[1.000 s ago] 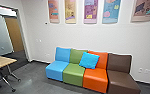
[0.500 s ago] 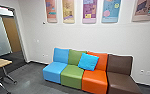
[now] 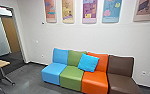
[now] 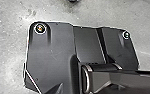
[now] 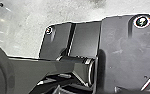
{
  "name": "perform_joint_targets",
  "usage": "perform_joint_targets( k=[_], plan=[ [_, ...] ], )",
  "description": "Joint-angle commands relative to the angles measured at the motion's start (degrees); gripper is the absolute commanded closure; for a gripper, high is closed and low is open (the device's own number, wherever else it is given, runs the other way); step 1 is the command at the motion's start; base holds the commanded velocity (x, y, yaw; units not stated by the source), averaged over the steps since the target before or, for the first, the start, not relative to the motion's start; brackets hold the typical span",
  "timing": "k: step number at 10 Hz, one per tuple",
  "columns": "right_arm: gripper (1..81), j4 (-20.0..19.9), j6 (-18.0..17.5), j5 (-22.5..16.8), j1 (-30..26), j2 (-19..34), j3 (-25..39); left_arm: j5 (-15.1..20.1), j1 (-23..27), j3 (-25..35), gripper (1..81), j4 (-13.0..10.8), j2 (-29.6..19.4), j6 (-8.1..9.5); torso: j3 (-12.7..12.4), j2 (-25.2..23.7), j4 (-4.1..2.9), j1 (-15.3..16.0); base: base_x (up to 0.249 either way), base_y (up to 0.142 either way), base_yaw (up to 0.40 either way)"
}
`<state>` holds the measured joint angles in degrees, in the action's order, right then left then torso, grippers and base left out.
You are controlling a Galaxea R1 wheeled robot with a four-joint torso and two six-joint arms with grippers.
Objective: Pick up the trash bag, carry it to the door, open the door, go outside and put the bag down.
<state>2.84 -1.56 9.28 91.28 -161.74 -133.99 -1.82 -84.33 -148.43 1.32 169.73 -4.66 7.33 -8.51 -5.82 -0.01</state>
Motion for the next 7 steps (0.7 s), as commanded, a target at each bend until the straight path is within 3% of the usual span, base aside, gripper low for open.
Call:
perform_joint_targets(
  k=[1, 7],
  plan=[
    [1.0, 0.06, -0.11, -2.51, -2.64, 0.7, 0.76, 2.7, 3.43, 0.33, 1.0, -0.09, -0.09, -0.35, 0.0, 0.0, 0.0, 0.01, 0.104, 0.0, 0.0],
    [1.0, 0.06, -0.11, -2.51, -2.64, 0.7, 0.67, 2.7, 3.43, 0.33, 1.0, 0.0, -0.09, -0.27, 0.0, 0.02, 0.0, 0.01, 0.11, -0.077, 0.0]
  ],
)
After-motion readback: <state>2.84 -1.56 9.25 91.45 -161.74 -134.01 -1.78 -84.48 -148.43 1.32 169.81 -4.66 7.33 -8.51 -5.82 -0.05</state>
